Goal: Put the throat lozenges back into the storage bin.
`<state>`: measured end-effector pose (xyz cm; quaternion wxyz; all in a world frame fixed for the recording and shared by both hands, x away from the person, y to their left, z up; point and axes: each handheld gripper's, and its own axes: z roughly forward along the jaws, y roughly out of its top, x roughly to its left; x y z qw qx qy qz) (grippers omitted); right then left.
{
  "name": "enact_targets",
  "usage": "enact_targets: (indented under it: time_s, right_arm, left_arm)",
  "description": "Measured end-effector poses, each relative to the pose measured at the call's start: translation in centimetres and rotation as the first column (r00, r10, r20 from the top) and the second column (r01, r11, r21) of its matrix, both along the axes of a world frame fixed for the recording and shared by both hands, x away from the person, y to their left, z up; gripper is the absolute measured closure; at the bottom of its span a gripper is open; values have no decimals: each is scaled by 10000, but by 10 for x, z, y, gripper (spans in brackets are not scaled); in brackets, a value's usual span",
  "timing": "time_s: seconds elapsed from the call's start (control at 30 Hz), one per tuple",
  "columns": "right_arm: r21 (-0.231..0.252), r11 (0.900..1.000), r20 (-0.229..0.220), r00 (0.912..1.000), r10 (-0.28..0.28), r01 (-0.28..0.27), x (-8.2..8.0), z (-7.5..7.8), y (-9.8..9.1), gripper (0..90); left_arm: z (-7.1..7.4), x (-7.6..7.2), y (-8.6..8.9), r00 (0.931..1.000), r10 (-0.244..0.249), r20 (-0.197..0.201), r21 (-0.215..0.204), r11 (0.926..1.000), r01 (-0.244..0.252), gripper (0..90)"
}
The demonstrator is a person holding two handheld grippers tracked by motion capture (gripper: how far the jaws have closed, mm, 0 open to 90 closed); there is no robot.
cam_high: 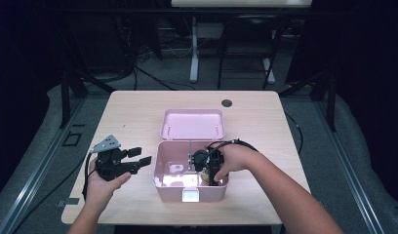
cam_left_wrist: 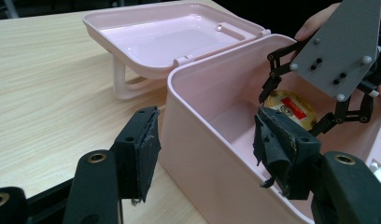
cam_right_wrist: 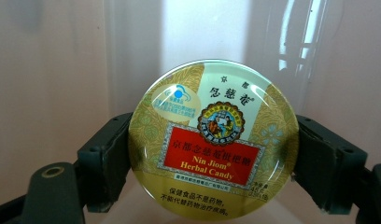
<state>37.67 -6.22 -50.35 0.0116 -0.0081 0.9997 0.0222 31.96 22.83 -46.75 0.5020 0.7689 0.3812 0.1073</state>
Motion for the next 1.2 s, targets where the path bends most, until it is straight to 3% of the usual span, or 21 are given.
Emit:
enact_targets:
  time_s: [0.2,0.73,1.07,1.2]
  right_arm:
    - [79,9999,-182,9998,-87,88,1,-5,-1,198]
    - [-157,9997,-138,9997,-201,198,4,-13,1,198]
    - [245,9990,-179,9992,-364,368,6,-13,-2,195]
    - [163,9990,-167,9990,-405,408,6,-13,-2,184]
  left_arm:
    - [-1,0,0,10000,0,-45,27,10000,0,404]
    - [0,0,1,10000,29,-50,8,10000,-29,404]
    - [0,1,1,10000,-8,-10,36,10000,8,404]
    - [0,1,1,10000,-19,-22,20,10000,19,404]
